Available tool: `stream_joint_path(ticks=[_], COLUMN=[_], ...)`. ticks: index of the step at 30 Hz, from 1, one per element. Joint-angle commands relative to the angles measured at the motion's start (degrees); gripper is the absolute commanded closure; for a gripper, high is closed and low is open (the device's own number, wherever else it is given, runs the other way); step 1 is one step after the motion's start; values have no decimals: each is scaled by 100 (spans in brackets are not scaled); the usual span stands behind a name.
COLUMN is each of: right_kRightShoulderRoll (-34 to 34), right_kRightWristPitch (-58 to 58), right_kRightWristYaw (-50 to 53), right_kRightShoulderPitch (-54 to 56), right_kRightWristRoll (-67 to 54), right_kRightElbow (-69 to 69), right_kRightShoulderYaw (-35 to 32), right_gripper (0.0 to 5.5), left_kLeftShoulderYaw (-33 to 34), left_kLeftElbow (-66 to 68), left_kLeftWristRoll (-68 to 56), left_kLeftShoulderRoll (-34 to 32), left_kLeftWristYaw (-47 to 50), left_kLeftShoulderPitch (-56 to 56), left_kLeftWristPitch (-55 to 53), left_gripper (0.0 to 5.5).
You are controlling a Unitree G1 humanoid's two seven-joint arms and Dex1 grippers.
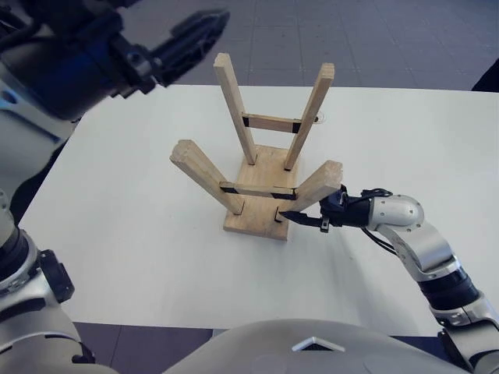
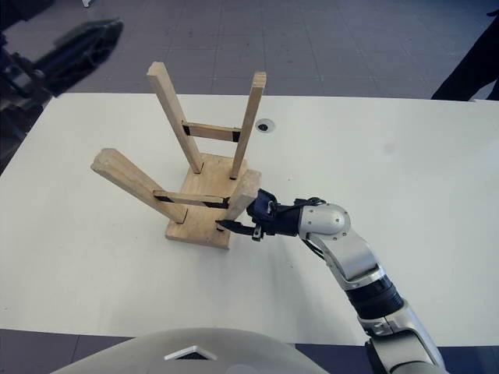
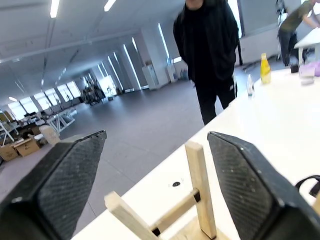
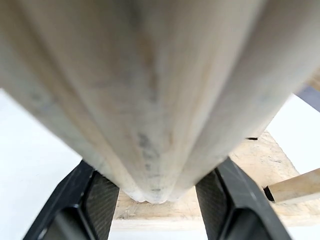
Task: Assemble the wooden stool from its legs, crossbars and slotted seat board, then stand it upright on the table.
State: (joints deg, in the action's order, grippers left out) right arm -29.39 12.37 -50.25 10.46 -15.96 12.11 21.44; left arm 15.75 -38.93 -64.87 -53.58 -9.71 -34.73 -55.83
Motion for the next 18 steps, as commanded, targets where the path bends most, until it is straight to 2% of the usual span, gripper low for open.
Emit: stream_joint_path(ticks=[1, 6, 11, 18], right_kRightShoulderRoll=[86, 311, 353, 348], right_kRightWristPitch=[538, 698, 839, 917], right_kRightWristYaw=[345, 652, 754, 766], right_kRightShoulderPitch=[-49, 188, 274, 263], right_kRightWristRoll=[522, 651, 645, 602], right_kRightElbow=[-592, -834, -851, -848], right_kRightShoulderYaw=[224, 267, 287, 292], right_gripper=[347, 347, 347, 347], left_kLeftShoulderYaw=[-754, -2043, -3560, -4227], left_kLeftElbow=[-338, -671, -170, 216], left_kLeftWristRoll=[1022, 2651, 4792, 6427], left_kLeftShoulderRoll=[-371, -284, 14, 528], left_kLeftWristYaw=[107, 19, -391, -581], left_kLeftShoulderPitch=[171, 758, 1106, 1961], left_kLeftWristPitch=[-135, 411, 2036, 3231], left_gripper=[175, 175, 175, 175])
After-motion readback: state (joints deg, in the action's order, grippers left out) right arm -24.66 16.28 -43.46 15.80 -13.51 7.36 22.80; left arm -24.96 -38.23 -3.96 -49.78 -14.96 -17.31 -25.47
